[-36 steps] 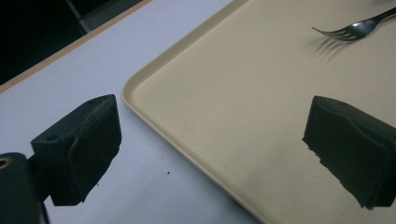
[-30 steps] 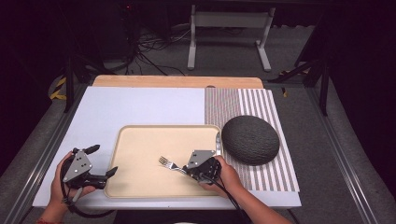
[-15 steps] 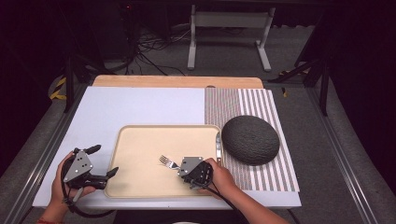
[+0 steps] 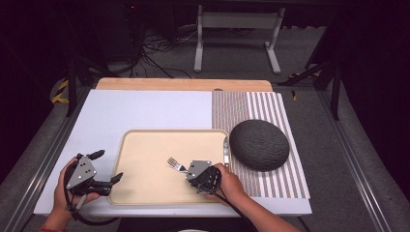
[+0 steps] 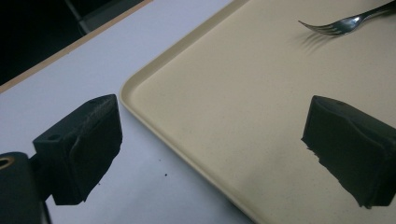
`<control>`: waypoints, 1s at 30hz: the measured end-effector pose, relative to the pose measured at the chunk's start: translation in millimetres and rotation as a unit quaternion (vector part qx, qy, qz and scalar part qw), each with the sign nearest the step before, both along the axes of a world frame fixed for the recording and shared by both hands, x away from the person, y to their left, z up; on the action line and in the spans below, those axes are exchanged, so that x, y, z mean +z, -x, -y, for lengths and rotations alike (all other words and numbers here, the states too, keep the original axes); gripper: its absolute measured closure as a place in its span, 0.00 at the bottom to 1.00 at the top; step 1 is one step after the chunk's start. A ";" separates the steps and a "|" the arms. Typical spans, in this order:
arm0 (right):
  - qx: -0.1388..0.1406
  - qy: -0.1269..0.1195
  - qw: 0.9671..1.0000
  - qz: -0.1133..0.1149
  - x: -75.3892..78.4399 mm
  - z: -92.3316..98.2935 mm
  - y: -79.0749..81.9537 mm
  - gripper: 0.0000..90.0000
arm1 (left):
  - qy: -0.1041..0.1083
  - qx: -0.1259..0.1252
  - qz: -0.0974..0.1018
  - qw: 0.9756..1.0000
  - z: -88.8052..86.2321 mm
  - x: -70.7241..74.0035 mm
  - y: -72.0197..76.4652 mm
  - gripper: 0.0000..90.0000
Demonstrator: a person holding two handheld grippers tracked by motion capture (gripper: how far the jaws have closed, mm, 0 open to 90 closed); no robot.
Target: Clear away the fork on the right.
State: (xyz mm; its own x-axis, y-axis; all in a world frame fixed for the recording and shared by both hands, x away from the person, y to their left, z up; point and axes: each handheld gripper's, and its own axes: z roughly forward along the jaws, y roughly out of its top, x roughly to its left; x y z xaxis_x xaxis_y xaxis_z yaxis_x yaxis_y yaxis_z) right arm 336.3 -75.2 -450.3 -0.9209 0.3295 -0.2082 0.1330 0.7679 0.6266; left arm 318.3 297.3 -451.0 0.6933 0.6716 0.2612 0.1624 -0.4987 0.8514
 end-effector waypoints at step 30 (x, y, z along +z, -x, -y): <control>-0.048 -0.009 0.999 -0.015 1.5 19.2 -16.1 1.00 | 0.000 0.000 -0.005 1.000 -2.4 -0.5 -0.7 0.06</control>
State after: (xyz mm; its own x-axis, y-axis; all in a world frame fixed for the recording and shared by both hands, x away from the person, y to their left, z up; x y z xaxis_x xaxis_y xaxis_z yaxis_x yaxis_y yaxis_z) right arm 352.5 -94.4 -448.8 -0.8910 0.4197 -0.1732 0.2247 0.7391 0.6350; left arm 319.0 299.7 -451.4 0.6956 0.6722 0.2535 0.1713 -0.4979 0.8501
